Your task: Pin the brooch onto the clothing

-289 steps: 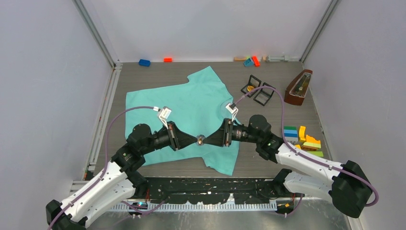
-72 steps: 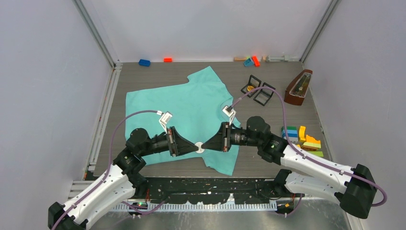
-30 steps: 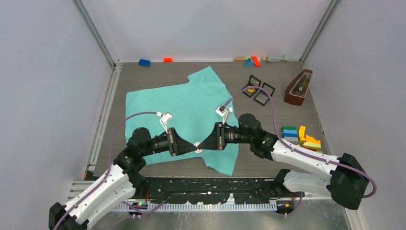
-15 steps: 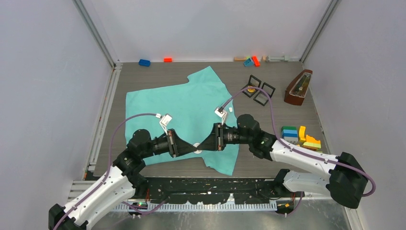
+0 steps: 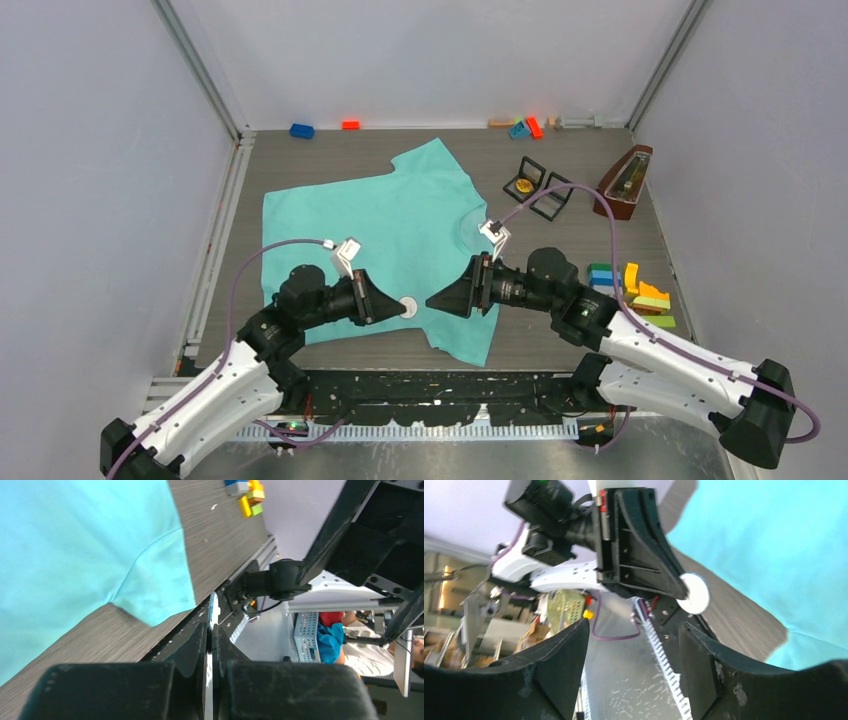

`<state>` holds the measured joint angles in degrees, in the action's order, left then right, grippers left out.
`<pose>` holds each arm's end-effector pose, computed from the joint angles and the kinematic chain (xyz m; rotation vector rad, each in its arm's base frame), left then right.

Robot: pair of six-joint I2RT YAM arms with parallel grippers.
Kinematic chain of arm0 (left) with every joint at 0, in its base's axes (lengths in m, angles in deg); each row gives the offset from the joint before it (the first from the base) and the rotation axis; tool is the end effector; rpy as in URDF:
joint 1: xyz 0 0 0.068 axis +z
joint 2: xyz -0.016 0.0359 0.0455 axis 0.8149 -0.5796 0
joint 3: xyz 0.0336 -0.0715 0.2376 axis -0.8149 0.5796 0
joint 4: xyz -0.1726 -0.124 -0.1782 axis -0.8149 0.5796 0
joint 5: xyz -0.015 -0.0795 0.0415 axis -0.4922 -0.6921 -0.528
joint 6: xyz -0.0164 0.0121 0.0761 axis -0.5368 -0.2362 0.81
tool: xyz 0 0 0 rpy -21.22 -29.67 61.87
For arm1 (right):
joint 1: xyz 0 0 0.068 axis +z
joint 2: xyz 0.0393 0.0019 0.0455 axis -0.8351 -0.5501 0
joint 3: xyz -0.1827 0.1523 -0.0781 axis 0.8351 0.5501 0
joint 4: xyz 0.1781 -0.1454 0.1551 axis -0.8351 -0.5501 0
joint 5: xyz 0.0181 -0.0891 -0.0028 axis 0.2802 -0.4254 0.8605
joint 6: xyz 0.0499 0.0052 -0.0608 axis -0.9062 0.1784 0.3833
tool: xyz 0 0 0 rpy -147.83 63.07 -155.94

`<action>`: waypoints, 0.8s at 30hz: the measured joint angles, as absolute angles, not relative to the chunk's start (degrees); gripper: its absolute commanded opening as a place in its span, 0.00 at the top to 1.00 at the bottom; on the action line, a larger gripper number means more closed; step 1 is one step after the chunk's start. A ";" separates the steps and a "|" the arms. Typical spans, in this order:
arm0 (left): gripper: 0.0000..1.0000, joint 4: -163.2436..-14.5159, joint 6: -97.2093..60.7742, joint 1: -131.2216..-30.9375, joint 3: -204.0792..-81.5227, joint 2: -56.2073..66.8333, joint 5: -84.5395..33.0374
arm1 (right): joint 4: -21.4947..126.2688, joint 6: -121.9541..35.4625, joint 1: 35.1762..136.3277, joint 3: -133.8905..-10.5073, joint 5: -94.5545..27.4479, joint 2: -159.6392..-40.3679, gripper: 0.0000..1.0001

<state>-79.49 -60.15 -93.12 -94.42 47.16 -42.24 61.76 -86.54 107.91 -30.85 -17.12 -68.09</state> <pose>0.1522 -0.1574 0.2215 0.0643 2.1335 -1.4419 0.1450 0.2248 0.2719 -0.3911 1.9328 1.6083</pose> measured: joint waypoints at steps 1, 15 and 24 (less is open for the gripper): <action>1.00 -78.24 -60.11 -93.06 -94.66 46.70 -41.46 | 59.53 -86.21 107.93 -31.22 -19.11 -67.41 0.29; 1.00 -65.67 -53.53 -83.84 -105.09 38.11 -38.44 | 26.20 -83.13 107.89 -43.81 -55.74 -85.42 0.50; 1.00 -62.77 -48.00 -79.92 -109.48 32.95 -38.51 | 24.58 -84.37 108.87 -42.58 -60.70 -97.40 0.55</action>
